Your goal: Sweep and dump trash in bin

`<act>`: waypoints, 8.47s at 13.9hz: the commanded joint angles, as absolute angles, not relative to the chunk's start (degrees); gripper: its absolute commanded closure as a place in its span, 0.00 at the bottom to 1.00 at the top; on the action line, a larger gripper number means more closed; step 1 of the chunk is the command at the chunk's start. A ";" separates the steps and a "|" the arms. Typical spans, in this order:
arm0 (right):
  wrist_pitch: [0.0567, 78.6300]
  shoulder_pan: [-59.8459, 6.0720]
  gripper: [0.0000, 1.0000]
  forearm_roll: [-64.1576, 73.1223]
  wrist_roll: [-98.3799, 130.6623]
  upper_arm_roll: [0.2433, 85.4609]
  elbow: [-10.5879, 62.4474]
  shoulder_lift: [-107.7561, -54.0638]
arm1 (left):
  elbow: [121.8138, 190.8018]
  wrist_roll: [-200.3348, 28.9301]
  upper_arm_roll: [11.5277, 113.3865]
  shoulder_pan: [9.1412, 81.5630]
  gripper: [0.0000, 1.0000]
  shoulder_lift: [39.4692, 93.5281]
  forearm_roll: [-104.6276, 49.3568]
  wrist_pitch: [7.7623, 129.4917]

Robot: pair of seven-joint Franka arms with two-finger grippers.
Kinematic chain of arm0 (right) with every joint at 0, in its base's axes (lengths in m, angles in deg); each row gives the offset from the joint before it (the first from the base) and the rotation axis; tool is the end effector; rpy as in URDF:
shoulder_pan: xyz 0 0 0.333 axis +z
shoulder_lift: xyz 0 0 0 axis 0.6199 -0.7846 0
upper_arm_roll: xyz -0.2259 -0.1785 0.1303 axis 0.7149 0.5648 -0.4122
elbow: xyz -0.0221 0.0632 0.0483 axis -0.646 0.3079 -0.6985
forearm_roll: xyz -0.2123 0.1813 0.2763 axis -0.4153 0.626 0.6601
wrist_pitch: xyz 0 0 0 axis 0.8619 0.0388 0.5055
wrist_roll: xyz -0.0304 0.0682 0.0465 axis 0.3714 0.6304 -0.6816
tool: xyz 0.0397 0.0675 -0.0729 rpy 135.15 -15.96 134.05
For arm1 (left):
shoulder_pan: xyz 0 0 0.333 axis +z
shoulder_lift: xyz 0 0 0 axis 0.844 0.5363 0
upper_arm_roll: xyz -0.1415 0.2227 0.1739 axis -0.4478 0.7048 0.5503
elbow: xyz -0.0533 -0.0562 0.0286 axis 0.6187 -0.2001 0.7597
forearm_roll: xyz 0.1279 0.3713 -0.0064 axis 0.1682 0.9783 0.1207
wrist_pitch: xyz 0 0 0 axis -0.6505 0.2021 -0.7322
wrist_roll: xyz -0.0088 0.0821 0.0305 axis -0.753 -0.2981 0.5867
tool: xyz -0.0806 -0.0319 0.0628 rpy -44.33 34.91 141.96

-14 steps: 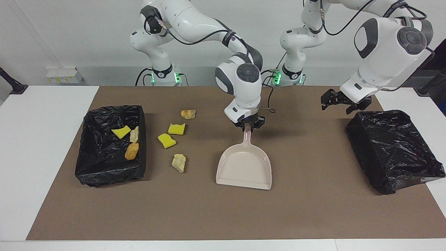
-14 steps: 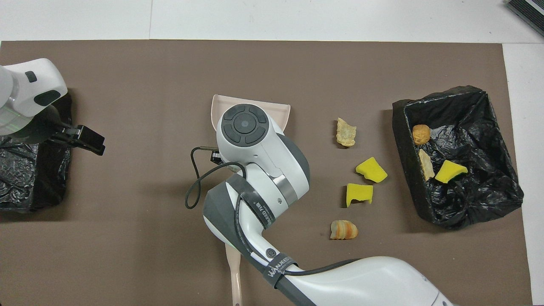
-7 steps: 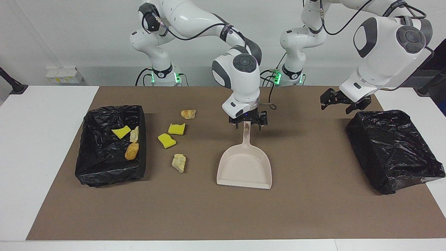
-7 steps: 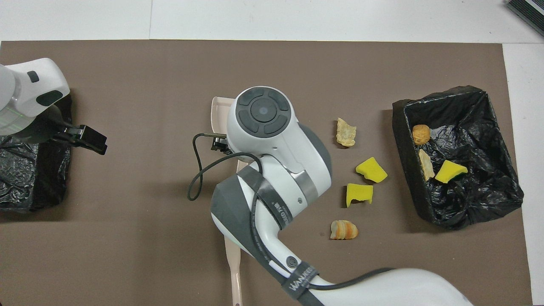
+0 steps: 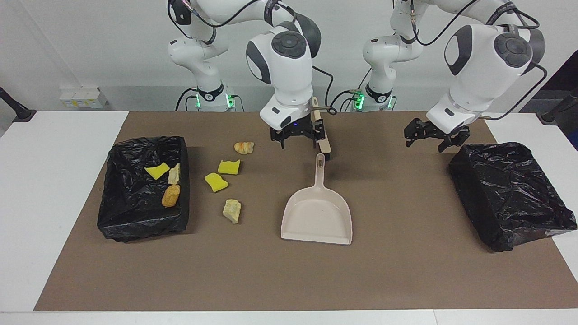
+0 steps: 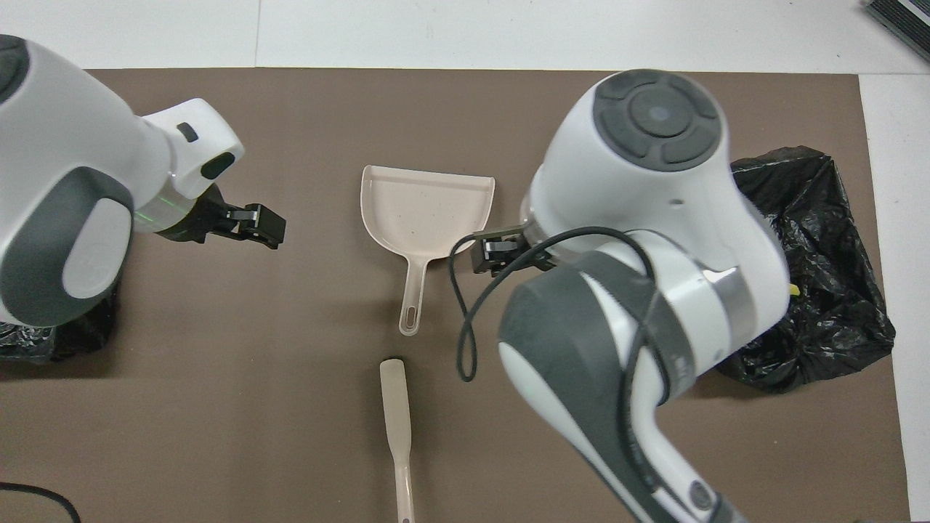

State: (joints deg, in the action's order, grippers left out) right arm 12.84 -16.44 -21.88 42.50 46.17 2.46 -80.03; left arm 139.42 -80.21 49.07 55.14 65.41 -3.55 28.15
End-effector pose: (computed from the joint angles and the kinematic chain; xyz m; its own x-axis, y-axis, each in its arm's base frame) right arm 0.5650 0.2755 0.5598 0.9879 0.1278 -0.0882 0.1222 -0.9903 -0.0659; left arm 0.5736 -0.1867 0.5313 0.9867 -0.1508 -0.0613 -0.1476 -0.9876 0.0530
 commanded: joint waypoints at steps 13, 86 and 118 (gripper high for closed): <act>10.34 -30.31 0.00 -22.86 26.25 45.75 6.29 -76.38 | 158.81 -97.50 49.84 37.44 0.00 70.50 -3.29 58.02; 22.57 3.20 1.00 -16.61 54.67 45.31 31.78 -71.39 | 149.85 -2.26 49.58 64.27 1.00 71.38 9.02 43.89; 20.96 -14.50 1.00 -27.70 58.23 44.78 45.49 -69.26 | 166.38 -19.02 49.58 43.68 1.00 60.39 2.77 42.48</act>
State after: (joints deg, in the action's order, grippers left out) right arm 18.19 -15.46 -30.48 56.50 45.10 44.24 -70.02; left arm 163.82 -18.82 48.71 44.55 62.47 3.56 41.99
